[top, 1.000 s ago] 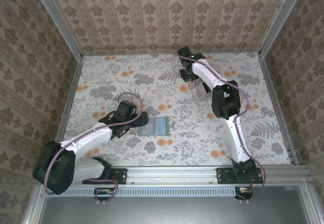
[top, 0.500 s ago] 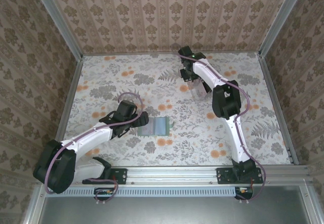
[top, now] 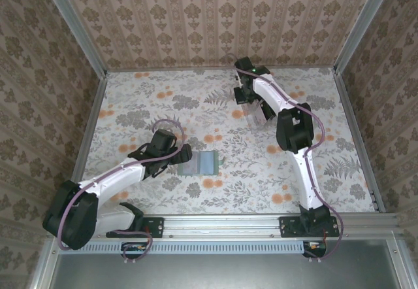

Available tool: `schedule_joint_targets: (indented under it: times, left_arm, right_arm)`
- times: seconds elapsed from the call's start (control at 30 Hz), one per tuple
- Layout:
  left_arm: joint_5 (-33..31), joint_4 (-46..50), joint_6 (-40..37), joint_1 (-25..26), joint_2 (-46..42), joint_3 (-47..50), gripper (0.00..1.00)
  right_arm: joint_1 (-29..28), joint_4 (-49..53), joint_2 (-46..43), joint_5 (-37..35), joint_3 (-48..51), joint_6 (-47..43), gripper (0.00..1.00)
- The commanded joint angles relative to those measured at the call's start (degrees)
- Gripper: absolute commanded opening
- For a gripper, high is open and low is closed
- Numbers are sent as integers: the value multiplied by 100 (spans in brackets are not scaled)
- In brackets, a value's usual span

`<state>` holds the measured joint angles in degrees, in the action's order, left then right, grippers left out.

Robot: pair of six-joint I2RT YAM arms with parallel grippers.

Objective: Put the credit cards into the card holder

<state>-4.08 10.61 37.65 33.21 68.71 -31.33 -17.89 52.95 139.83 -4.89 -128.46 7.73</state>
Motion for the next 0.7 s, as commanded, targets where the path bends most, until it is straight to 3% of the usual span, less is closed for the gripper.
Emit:
schedule_joint_targets:
  times: [0.0,0.4,0.5,0.67]
  left_arm:
    - [78,-65,-105,-52,55,-118,100]
    - [80,-70,-83,-52,20,-84,100]
    - [-39,3,-39,-52,-53,-74,100]
    - [-423,342,107,-52,-210,-92,100]
  right_arm:
    - [38,180,-418,305,-21,104,0]
    - [10,88,-1138,484,160,299,0]
    - [-158,-255,-1703,695,800,532,0]
    - [-717,-1570,-2980,1235,2846,1430,0]
